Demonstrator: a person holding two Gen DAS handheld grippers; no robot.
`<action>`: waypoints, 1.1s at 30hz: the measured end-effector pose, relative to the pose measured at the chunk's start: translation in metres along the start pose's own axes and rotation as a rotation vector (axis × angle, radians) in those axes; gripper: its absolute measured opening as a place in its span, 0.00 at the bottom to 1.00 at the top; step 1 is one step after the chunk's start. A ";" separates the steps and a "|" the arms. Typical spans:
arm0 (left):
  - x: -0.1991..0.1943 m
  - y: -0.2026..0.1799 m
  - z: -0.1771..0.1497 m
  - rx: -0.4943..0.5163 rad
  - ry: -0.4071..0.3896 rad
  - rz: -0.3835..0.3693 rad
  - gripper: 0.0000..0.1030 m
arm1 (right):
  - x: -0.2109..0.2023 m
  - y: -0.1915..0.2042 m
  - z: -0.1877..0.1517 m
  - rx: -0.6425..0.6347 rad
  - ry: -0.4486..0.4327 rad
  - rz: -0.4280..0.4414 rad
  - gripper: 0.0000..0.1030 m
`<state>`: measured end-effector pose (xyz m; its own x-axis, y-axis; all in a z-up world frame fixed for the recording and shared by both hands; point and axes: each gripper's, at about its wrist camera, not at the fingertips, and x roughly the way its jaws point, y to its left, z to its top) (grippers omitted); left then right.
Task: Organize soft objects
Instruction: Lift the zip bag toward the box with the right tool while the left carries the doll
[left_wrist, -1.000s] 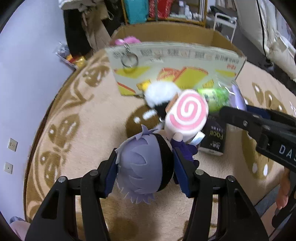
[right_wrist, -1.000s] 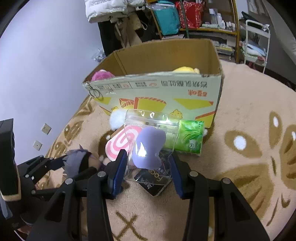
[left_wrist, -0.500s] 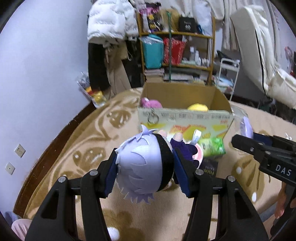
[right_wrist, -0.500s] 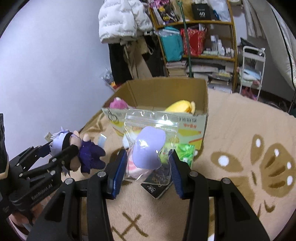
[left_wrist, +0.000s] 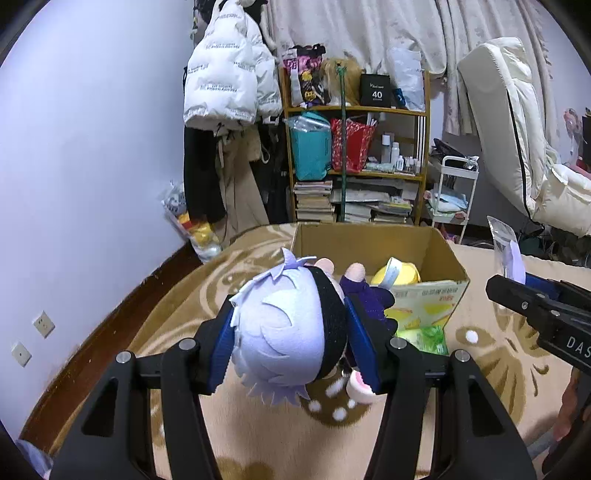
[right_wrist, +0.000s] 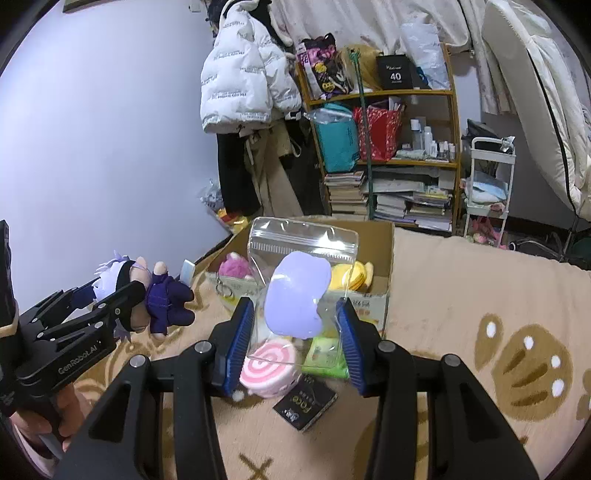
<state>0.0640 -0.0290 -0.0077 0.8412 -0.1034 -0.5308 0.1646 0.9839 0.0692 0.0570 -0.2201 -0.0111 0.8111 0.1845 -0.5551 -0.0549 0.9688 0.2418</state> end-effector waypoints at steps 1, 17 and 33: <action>0.002 0.000 0.003 -0.002 -0.006 -0.004 0.54 | 0.000 -0.001 0.002 0.002 -0.007 -0.002 0.47; 0.046 -0.008 0.048 0.024 -0.067 -0.041 0.54 | 0.023 -0.021 0.031 0.017 -0.078 -0.022 0.47; 0.112 -0.032 0.054 0.089 -0.028 -0.073 0.54 | 0.075 -0.044 0.043 0.002 -0.017 -0.065 0.47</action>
<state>0.1805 -0.0799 -0.0241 0.8391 -0.1797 -0.5134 0.2701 0.9569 0.1065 0.1452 -0.2558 -0.0285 0.8225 0.1182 -0.5563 -0.0006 0.9783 0.2070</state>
